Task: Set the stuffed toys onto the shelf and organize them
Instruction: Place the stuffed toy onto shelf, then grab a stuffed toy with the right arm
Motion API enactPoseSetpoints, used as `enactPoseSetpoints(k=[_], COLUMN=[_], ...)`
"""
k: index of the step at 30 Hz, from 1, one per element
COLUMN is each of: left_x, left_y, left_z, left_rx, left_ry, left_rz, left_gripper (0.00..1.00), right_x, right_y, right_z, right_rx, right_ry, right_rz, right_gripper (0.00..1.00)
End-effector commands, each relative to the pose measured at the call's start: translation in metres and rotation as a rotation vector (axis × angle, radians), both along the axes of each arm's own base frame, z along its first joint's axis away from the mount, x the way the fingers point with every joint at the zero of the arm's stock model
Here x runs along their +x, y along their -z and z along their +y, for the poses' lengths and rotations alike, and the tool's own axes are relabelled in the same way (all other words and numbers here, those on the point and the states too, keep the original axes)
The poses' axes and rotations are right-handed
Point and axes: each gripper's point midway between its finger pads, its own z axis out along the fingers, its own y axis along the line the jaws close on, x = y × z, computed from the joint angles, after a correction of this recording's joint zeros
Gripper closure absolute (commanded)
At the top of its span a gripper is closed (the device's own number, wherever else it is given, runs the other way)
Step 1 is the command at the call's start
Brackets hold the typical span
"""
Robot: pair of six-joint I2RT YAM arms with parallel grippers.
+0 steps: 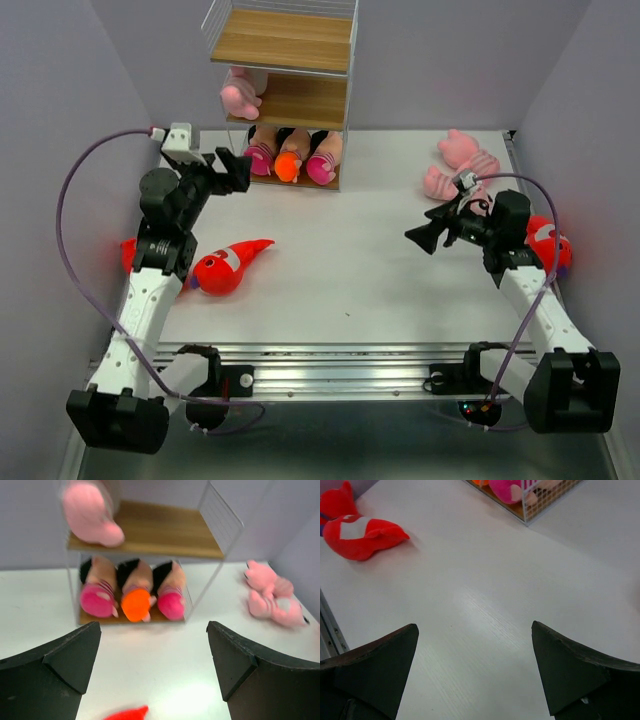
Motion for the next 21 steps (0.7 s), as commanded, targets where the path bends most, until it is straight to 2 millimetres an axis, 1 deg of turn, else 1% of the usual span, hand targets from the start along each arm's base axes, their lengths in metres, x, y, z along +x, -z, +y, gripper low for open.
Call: enactPoseSetpoints(k=[1, 3, 4, 5, 6, 7, 8, 9, 10, 11, 13, 14, 15, 16, 17, 18, 19, 20, 21], left_x=[-0.040, -0.053, -0.055, -0.058, -0.063, -0.064, -0.067, -0.071, -0.072, -0.073, -0.074, -0.074, -0.075, -0.076, -0.077, -0.077, -0.077, -0.077, -0.076], left_y=[0.031, 0.047, 0.051, 0.057, 0.064, 0.067, 0.068, 0.078, 0.083, 0.089, 0.092, 0.091, 0.091, 0.091, 0.090, 0.091, 0.091, 0.092, 0.093], left_z=[-0.035, -0.033, -0.029, -0.026, -0.022, -0.019, -0.018, -0.017, -0.015, -0.013, -0.007, -0.006, -0.007, -0.008, -0.009, -0.010, -0.008, -0.008, -0.007], left_rx=[0.006, 0.017, 0.028, 0.032, 0.032, 0.030, 0.027, 0.027, 0.028, 0.028, 0.047, 0.043, 0.035, 0.026, 0.025, 0.023, 0.023, 0.022, 0.024], left_ry=[0.241, 0.244, 0.223, 0.207, 0.190, 0.174, 0.166, 0.161, 0.155, 0.140, 0.111, 0.105, 0.109, 0.117, 0.122, 0.125, 0.117, 0.111, 0.106], left_rz=[0.019, 0.033, 0.034, 0.042, 0.040, 0.038, 0.024, 0.029, 0.030, 0.039, 0.064, 0.060, 0.053, 0.056, 0.053, 0.057, 0.058, 0.065, 0.069], left_gripper=[0.01, 0.01, 0.01, 0.01, 0.01, 0.01, 0.01, 0.01, 0.01, 0.01, 0.01, 0.01, 0.01, 0.01, 0.01, 0.01, 0.01, 0.01, 0.01], right_x=[0.046, 0.062, 0.079, 0.089, 0.099, 0.110, 0.129, 0.138, 0.145, 0.156, 0.165, 0.173, 0.175, 0.180, 0.186, 0.191, 0.198, 0.202, 0.208], right_y=[0.005, 0.010, 0.007, 0.012, 0.010, 0.008, 0.003, 0.001, 0.000, 0.001, 0.005, 0.010, 0.014, 0.017, 0.033, 0.038, 0.035, 0.039, 0.047], right_z=[-0.035, -0.046, -0.052, -0.065, -0.073, -0.087, -0.111, -0.122, -0.129, -0.144, -0.158, -0.168, -0.179, -0.183, -0.188, -0.189, -0.197, -0.201, -0.209], right_rx=[-0.091, -0.124, -0.142, -0.172, -0.179, -0.185, -0.154, -0.136, -0.120, -0.086, -0.054, -0.010, 0.011, 0.035, 0.050, 0.051, 0.055, 0.042, 0.013], right_ry=[0.234, 0.296, 0.332, 0.412, 0.469, 0.554, 0.743, 0.825, 0.886, 0.985, 1.074, 1.133, 1.173, 1.191, 1.220, 1.233, 1.256, 1.273, 1.308], right_rz=[0.058, 0.111, 0.130, 0.171, 0.186, 0.199, 0.239, 0.253, 0.264, 0.291, 0.321, 0.353, 0.376, 0.391, 0.438, 0.452, 0.447, 0.451, 0.452], right_gripper=[0.00, 0.00, 0.00, 0.00, 0.00, 0.00, 0.00, 0.00, 0.00, 0.00, 0.00, 0.00, 0.00, 0.00, 0.00, 0.00, 0.00, 0.00, 0.00])
